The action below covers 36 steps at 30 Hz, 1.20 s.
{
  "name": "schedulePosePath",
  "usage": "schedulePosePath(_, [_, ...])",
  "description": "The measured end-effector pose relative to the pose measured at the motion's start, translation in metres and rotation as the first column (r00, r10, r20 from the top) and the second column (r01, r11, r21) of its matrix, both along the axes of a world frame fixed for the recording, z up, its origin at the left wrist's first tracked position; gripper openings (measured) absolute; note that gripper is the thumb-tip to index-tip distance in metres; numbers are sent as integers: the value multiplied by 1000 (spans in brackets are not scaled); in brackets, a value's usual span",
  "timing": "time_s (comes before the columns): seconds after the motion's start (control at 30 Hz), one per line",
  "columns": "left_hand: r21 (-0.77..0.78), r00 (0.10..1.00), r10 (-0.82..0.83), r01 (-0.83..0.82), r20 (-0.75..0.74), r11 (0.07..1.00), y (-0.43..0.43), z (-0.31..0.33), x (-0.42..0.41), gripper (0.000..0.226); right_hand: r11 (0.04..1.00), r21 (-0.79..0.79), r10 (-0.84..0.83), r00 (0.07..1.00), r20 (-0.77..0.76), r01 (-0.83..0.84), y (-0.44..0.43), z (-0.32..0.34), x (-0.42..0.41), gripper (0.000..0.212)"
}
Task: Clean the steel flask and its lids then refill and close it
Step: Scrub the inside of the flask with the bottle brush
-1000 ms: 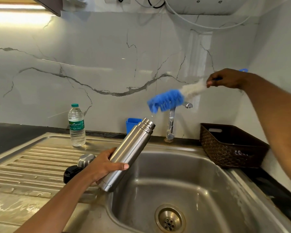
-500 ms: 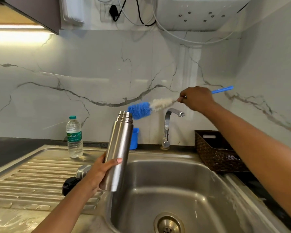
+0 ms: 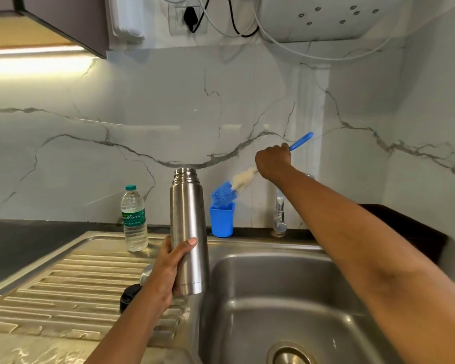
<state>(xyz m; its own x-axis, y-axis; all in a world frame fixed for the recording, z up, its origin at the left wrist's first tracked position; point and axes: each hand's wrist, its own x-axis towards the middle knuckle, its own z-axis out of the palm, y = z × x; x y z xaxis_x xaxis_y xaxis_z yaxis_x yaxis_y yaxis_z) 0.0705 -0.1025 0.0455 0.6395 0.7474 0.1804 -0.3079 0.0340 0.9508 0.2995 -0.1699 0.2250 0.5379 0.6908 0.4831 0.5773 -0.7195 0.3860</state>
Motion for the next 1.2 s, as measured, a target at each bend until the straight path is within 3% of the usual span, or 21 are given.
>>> schedulePosePath(0.13, [-14,999,25,-25,22,1000,3,2,2,89,995,-98,-27,998,57,33,22,-8,-3,26])
schedulePosePath(0.23, [-17,999,38,-37,31,999,4,4,1,106,990,-140,-4,997,74,14,31,-14,-4,27])
schedulePosePath(0.33, [-23,998,46,-45,48,999,5,5,1,117,991,-131,5,995,98,8,32,-7,-2,25])
schedulePosePath(0.57, [-38,999,39,-37,32,999,4,5,1,114,998,-53,-17,993,119,23,17,6,1,21])
schedulePosePath(0.97, [-73,999,8,-10,-32,997,-7,-1,8,85,959,270,-70,996,-56,82,-65,5,-1,15])
schedulePosePath(1.1, [-35,994,-17,13,-110,999,-18,-4,10,74,880,474,126,974,-187,-23,-116,-20,2,18])
schedulePosePath(1.2, [-21,979,-66,63,-193,998,-27,-7,13,103,799,591,325,908,-265,-113,-156,-54,0,20])
